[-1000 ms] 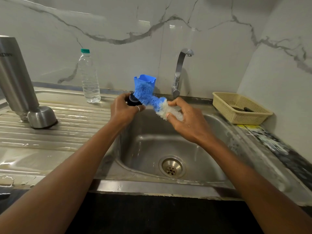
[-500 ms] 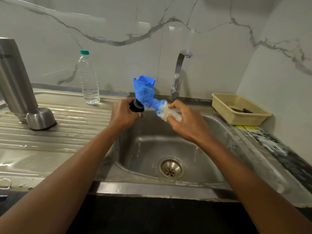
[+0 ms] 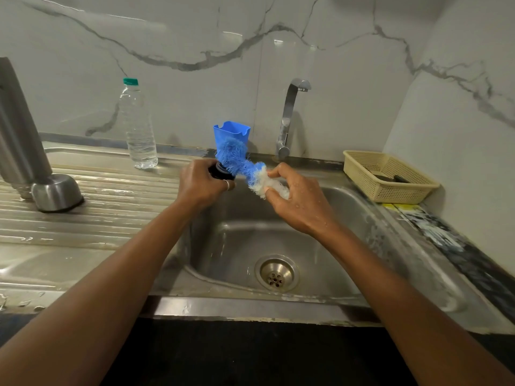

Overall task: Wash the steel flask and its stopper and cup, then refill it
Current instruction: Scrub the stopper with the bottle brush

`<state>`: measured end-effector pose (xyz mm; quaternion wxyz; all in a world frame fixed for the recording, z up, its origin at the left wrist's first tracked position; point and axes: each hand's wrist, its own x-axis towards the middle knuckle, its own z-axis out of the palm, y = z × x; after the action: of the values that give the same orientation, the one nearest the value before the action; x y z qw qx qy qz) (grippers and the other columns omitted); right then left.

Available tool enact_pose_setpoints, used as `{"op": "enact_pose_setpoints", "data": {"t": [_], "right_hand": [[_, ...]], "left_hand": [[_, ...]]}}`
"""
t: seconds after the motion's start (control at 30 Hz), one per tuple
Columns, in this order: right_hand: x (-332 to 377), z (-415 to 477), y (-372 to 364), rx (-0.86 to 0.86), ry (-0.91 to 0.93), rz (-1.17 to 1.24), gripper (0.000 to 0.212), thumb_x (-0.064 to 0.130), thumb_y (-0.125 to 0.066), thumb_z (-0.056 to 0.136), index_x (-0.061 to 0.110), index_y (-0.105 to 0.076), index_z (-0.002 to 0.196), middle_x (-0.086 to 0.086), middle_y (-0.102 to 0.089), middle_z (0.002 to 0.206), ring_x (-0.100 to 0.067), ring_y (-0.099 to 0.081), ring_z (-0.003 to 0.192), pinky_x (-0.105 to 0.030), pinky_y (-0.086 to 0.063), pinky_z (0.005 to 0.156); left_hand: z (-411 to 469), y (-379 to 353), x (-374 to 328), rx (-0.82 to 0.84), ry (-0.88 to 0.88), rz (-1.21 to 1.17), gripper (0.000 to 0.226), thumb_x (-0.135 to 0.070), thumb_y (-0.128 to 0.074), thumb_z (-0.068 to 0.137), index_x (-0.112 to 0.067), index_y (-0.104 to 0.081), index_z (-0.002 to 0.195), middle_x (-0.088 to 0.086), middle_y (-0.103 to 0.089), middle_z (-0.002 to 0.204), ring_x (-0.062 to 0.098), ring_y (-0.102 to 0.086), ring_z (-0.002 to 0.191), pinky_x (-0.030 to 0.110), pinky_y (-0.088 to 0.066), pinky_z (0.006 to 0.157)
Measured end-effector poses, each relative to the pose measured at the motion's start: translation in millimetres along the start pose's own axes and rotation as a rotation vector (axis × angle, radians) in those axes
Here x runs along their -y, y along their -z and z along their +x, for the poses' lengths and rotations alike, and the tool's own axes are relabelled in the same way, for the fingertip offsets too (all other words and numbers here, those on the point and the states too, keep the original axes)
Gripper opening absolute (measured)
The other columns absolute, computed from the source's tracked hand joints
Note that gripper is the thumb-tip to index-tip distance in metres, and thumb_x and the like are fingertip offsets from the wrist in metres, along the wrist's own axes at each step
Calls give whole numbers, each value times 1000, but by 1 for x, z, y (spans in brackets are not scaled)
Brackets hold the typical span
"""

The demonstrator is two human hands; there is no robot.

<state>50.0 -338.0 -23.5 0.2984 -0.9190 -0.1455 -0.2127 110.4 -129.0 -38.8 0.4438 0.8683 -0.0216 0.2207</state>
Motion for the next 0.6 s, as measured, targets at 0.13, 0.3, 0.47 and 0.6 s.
{"op": "enact_pose_setpoints", "data": {"t": [0.13,0.3,0.47,0.6], "right_hand": [[-4,0,1,22,-30,-30,24,37,-63,91,34,-59,115,12,-66,102,-18,-64,89,-40,-56,78],[-3,0,-1,9,-12,-48,24,38,-61,92,36,-56,115,8,-69,101,-19,-64,81,-41,-56,73],[-5,-1,4,35,-27,-48,24,38,-62,92,36,-57,115,7,-69,105,-18,-63,85,-38,-54,75],[-5,1,3,22,-36,-88,24,37,-59,93,36,-55,117,4,-69,101,-20,-62,82,-39,-55,72]], "left_hand": [[0,8,7,-5,30,-1,41,-21,-88,72,-22,-79,111,0,-76,94,17,-67,94,26,-45,79],[-3,-5,0,71,-22,53,39,-24,-89,70,-19,-79,107,2,-76,92,17,-67,91,25,-43,78],[6,5,11,3,76,-17,42,-27,-90,68,-25,-80,109,-4,-77,93,15,-69,94,26,-49,80],[-1,0,7,90,-15,38,49,-24,-91,68,-23,-78,114,-2,-77,96,15,-69,93,24,-49,81]]}}
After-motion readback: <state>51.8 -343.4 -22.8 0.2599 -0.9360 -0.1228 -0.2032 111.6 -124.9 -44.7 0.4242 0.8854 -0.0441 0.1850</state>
